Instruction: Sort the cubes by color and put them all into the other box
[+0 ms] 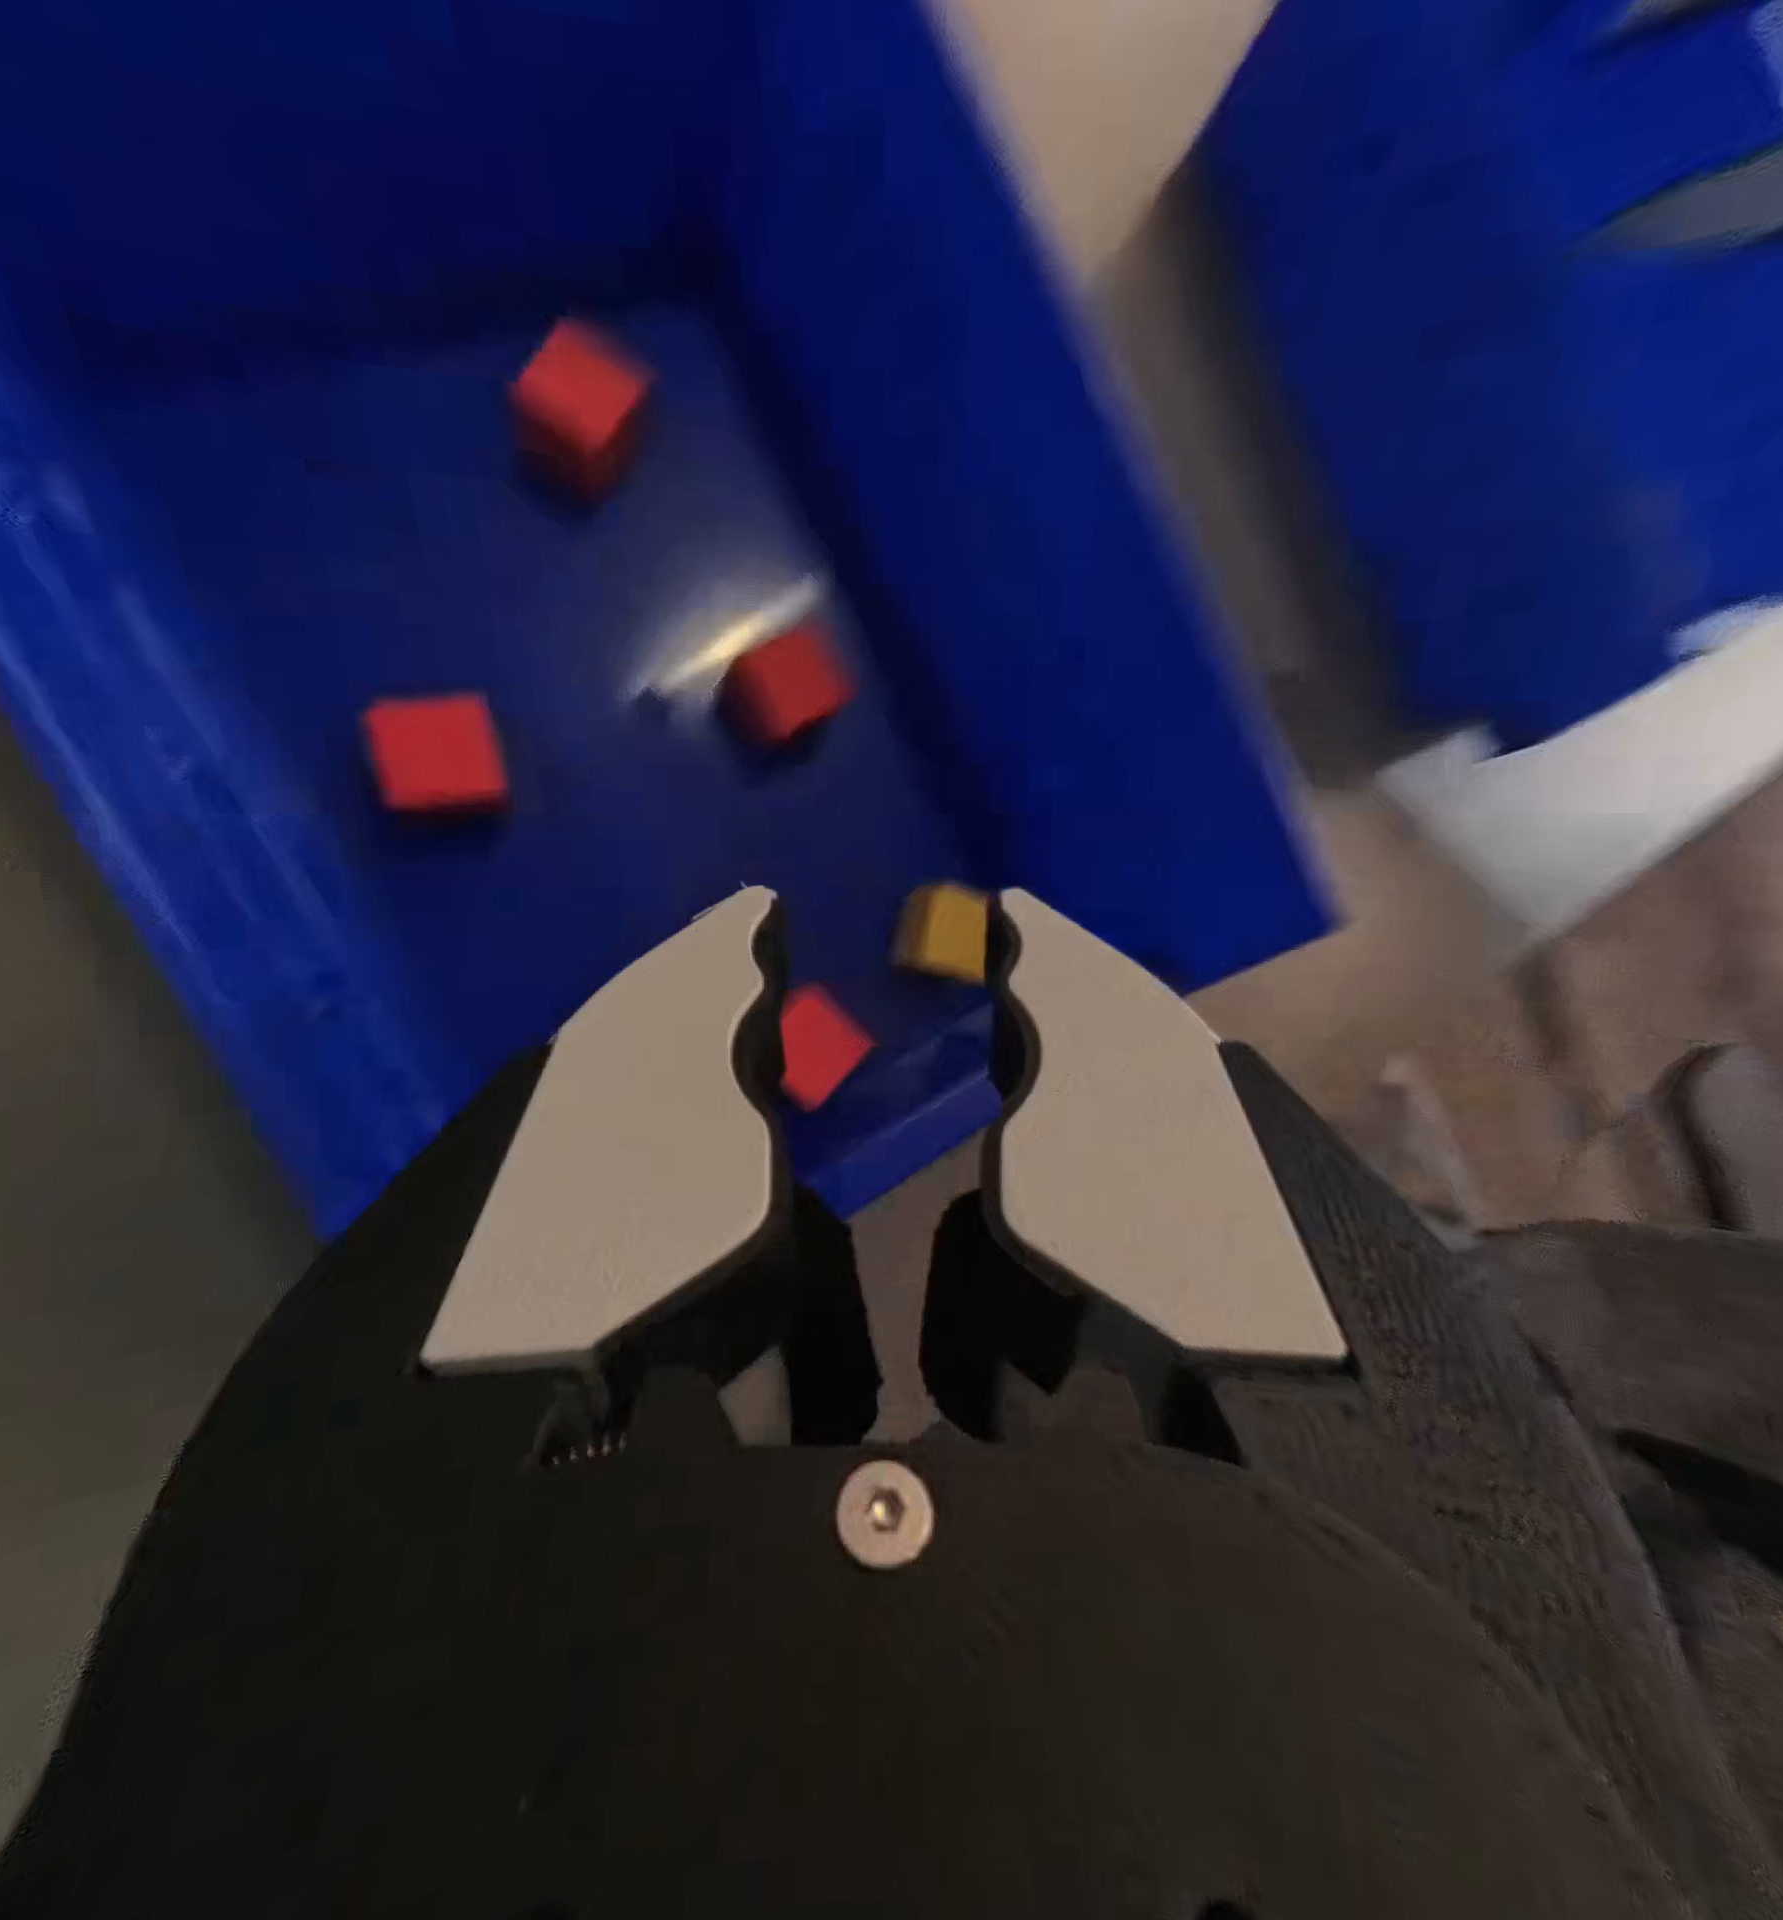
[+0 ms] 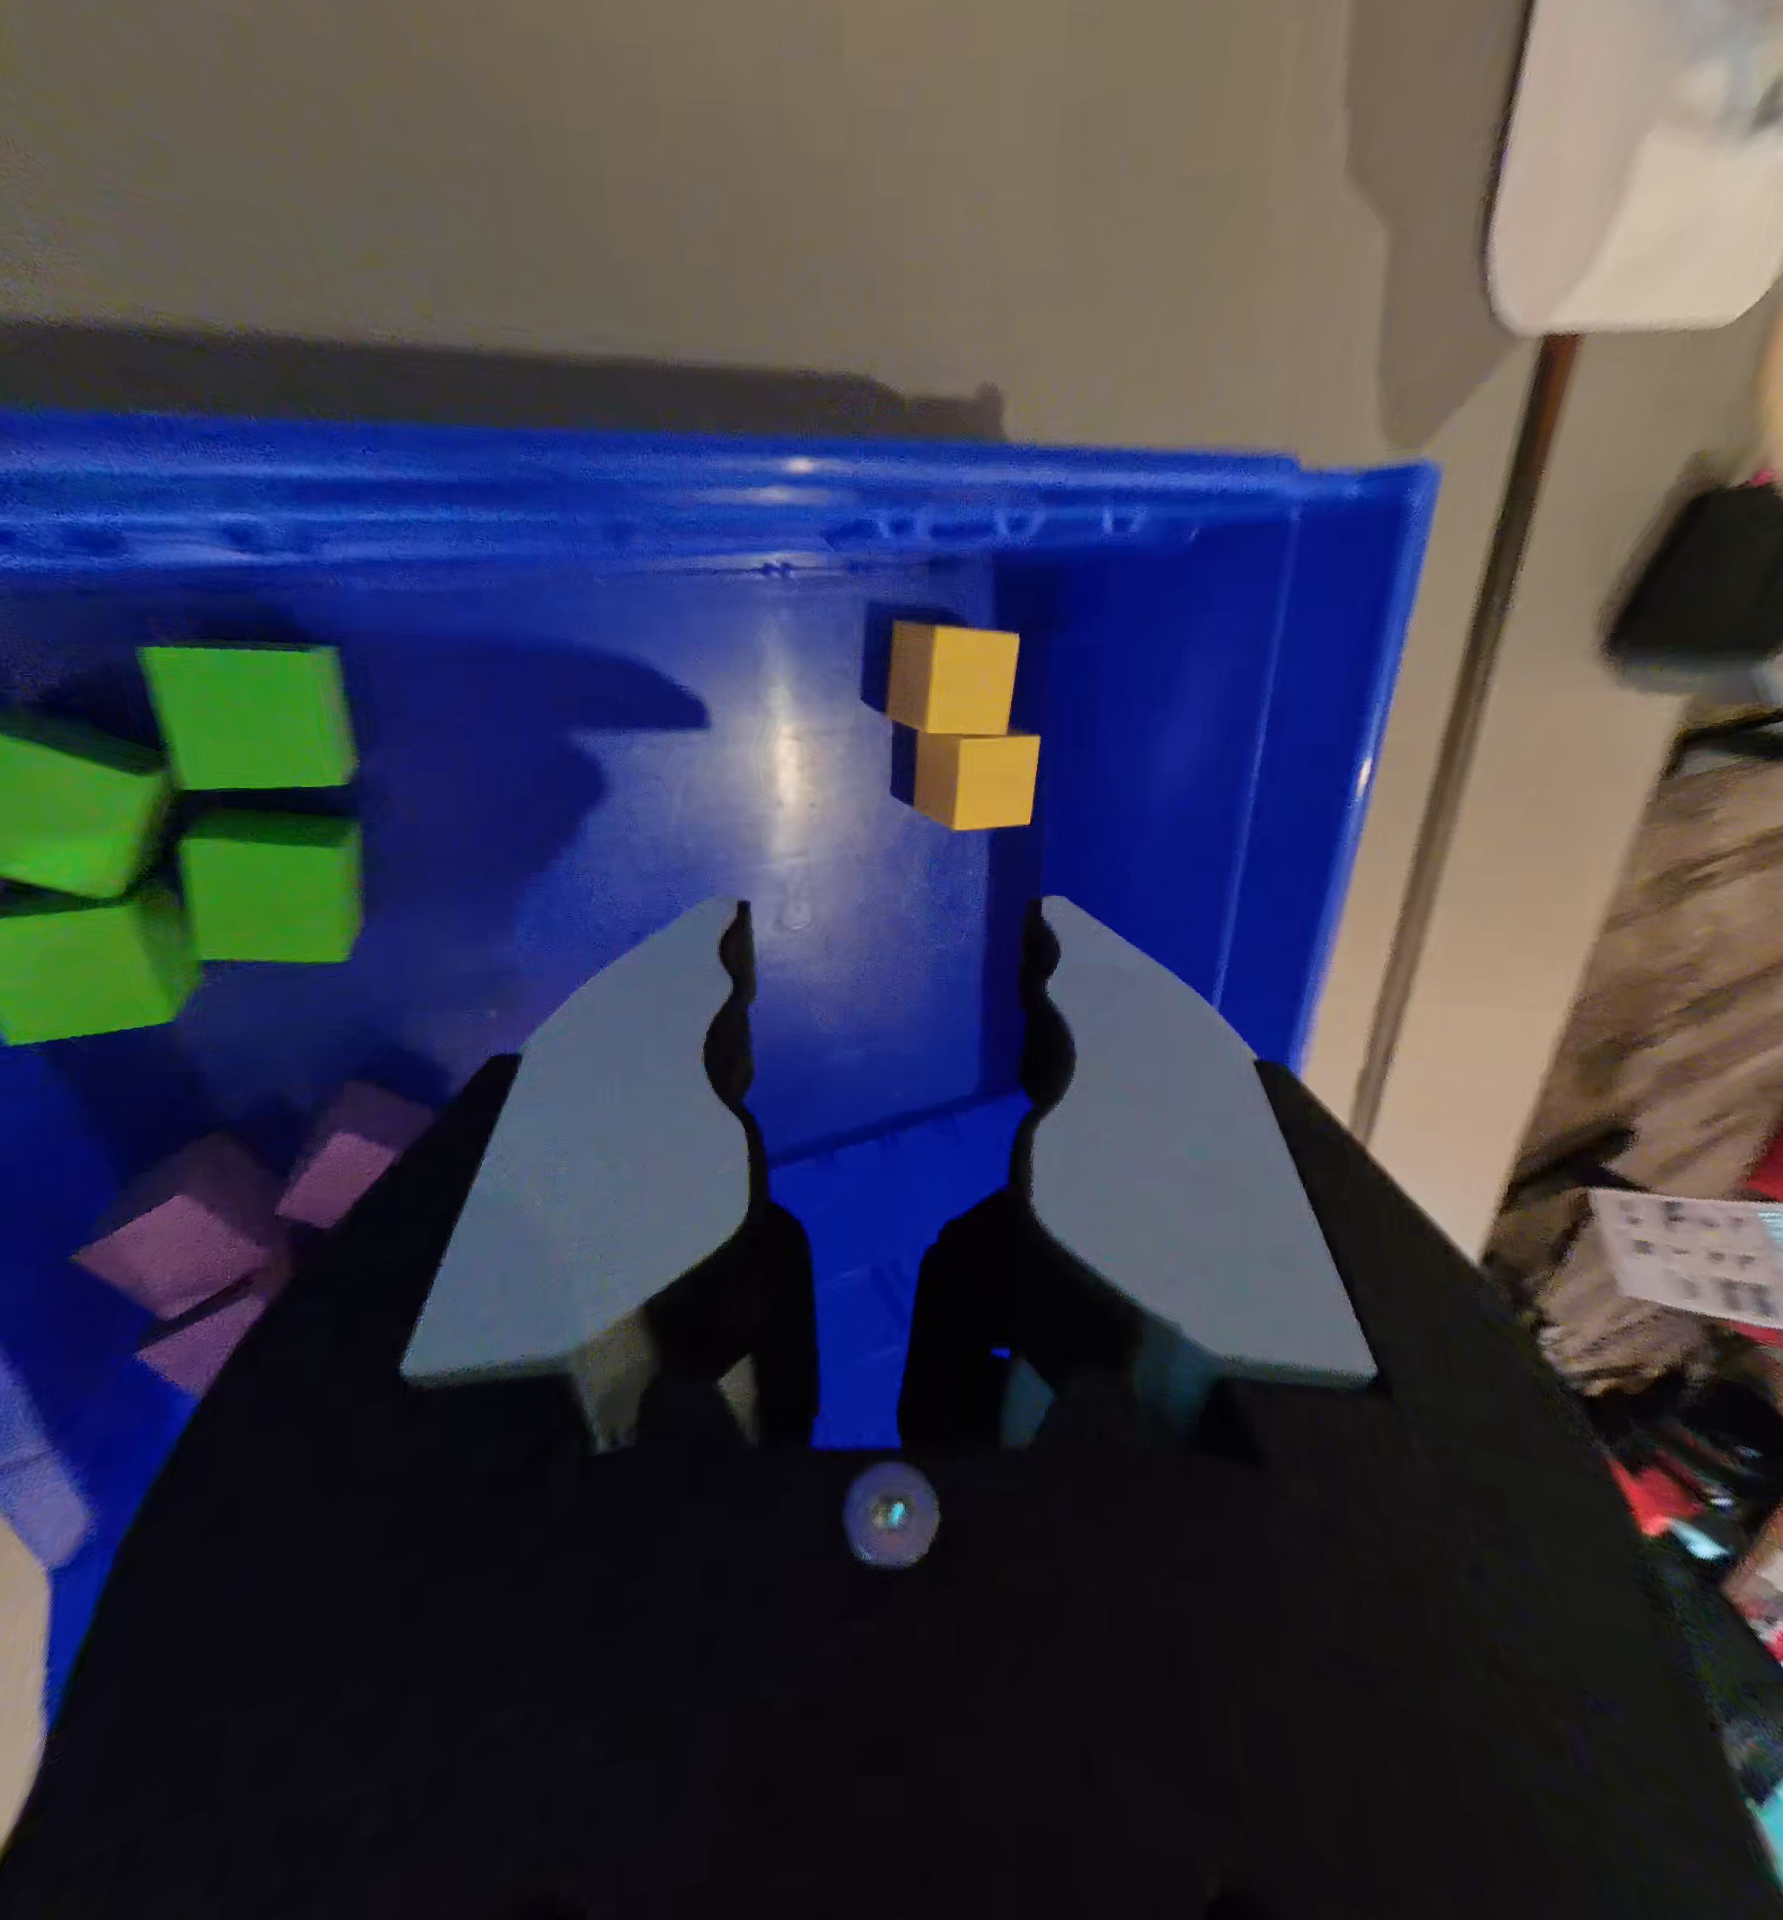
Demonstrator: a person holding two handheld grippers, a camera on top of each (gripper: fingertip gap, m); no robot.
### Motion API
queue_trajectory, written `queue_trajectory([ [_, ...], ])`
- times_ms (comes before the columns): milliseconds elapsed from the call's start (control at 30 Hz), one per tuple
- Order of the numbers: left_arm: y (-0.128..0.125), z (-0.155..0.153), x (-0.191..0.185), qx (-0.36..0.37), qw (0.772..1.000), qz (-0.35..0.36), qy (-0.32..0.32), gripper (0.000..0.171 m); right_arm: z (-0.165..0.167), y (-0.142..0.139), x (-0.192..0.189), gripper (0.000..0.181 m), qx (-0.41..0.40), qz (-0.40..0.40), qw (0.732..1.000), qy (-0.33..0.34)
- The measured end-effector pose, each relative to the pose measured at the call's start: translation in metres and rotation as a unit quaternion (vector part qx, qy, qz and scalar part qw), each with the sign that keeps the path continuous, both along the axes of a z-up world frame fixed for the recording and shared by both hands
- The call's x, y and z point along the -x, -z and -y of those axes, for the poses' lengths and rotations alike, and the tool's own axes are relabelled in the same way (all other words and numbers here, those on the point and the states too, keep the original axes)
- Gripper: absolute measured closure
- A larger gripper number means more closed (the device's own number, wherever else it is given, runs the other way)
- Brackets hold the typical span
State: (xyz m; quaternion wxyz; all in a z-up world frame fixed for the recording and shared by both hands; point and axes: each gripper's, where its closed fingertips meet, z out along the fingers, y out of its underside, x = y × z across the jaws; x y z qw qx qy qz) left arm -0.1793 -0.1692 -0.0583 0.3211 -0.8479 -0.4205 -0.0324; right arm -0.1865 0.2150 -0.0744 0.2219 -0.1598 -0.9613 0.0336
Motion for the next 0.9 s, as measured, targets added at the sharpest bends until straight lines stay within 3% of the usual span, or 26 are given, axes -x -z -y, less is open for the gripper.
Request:
queue_trajectory([
  [100, 0.043, 0.016, -0.004, 0.126, 0.99, 0.067, -0.022, 0.135, 0.014, -0.018, -0.022, 0.134, -0.016, -0.041, 0.999, -0.028],
  [167, 0.06, 0.019, -0.005, 0.15, 0.983, 0.094, -0.042, 0.134, 0.021, -0.026, -0.033, 0.137, -0.019, -0.06, 0.997, -0.042],
  [267, 0.074, 0.026, -0.005, 0.169, 0.977, 0.106, -0.08, 0.148, 0.028, -0.031, -0.043, 0.139, -0.016, -0.076, 0.995, -0.058],
  [333, 0.076, 0.03, -0.004, 0.171, 0.975, 0.101, -0.103, 0.149, 0.029, -0.032, -0.046, 0.141, -0.013, -0.08, 0.995, -0.064],
  [433, 0.073, 0.036, 0.0, 0.173, 0.972, 0.084, -0.135, 0.124, 0.03, -0.032, -0.048, 0.142, -0.007, -0.083, 0.994, -0.07],
  [533, 0.072, 0.034, -0.001, 0.164, 0.972, 0.085, -0.145, 0.114, 0.031, -0.032, -0.048, 0.143, 0.0, -0.086, 0.994, -0.072],
  [900, 0.087, 0.031, -0.002, 0.183, 0.968, 0.094, -0.143, 0.103, 0.025, -0.028, -0.058, 0.15, 0.015, -0.087, 0.994, -0.069],
])
